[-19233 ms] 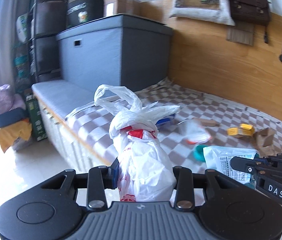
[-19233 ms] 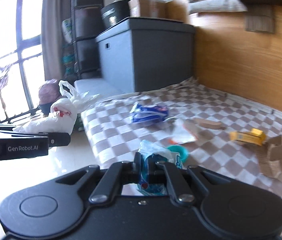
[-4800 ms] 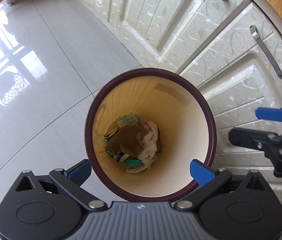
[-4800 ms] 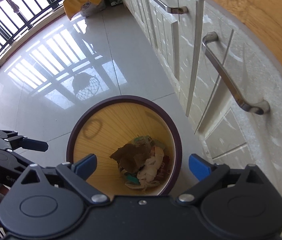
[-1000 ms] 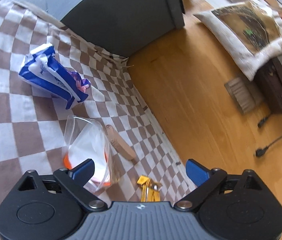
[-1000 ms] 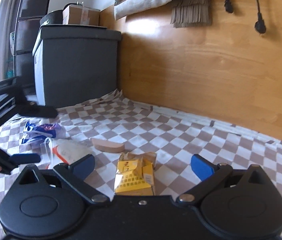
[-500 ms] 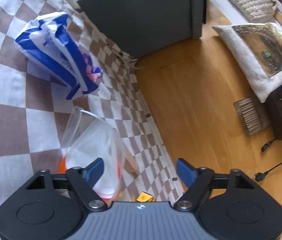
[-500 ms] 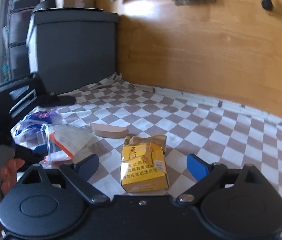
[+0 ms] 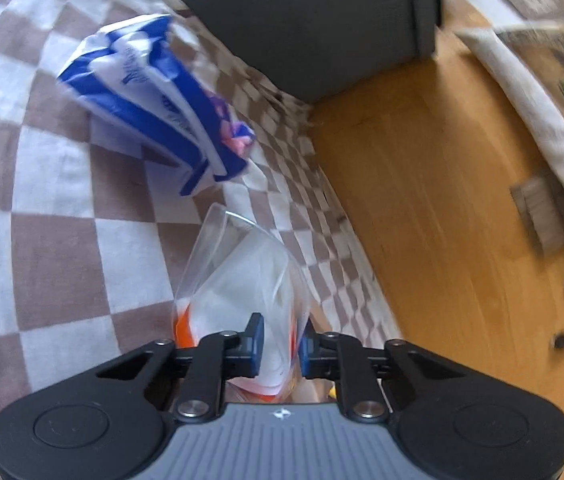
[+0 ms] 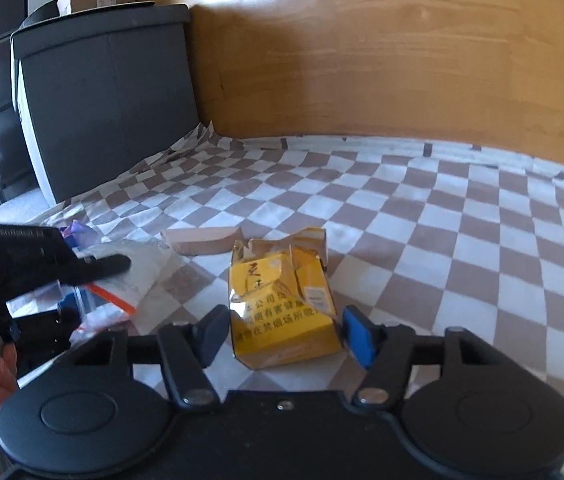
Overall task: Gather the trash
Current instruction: 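Lift the clear bag and yellow box off the bench with both tools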
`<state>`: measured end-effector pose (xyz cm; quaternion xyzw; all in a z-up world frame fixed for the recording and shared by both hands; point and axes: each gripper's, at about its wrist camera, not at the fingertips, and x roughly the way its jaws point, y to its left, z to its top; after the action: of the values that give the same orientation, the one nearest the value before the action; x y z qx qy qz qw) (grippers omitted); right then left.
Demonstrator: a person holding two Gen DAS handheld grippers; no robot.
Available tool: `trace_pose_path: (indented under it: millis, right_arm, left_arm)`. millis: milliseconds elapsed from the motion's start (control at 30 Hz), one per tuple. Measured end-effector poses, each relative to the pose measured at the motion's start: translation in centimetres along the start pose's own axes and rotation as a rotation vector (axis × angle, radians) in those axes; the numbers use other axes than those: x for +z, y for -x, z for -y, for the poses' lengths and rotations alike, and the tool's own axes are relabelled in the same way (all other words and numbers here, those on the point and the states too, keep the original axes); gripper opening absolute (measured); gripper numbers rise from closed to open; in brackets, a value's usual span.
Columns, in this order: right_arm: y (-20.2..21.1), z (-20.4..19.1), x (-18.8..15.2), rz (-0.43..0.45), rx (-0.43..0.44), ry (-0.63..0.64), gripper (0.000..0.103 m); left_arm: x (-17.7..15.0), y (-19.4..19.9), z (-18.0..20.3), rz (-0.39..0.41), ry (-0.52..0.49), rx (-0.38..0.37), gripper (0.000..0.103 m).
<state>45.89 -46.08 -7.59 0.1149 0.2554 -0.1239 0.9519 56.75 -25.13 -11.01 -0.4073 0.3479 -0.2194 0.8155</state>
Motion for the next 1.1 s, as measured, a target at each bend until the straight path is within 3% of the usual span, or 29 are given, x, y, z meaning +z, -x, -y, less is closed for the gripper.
trace_pose_path:
  millis: [233, 500, 733, 967, 1100]
  right_arm:
    - [1.1, -0.4, -0.4, -0.034, 0.018, 0.016, 0.062]
    - [3.9, -0.8, -0.9, -0.029, 0.024, 0.041, 0.061]
    - [6.6, -1.6, -1.9, -0.026, 0.034, 0.091, 0.061]
    - [8.9, -3.3, -3.6, -0.099, 0.050, 0.229, 0.062]
    - [9.1, -3.5, -3.7, -0.099, 0.068, 0.203, 0.076]
  left_arm:
    - [-0.9, 3.1, 1.1, -0.031, -0.173, 0.042, 0.013]
    - [-2.8, 8.0, 3.1, 0.015, -0.447, 0.114, 0.012]
    - [-3.9, 11.8, 4.5, 0.040, -0.595, 0.172, 0.012]
    - [-5.9, 14.8, 5.2, 0.035, -0.739, 0.225, 0.011]
    - [-6.9, 15.8, 5.4, 0.039, -0.804, 0.242, 0.012]
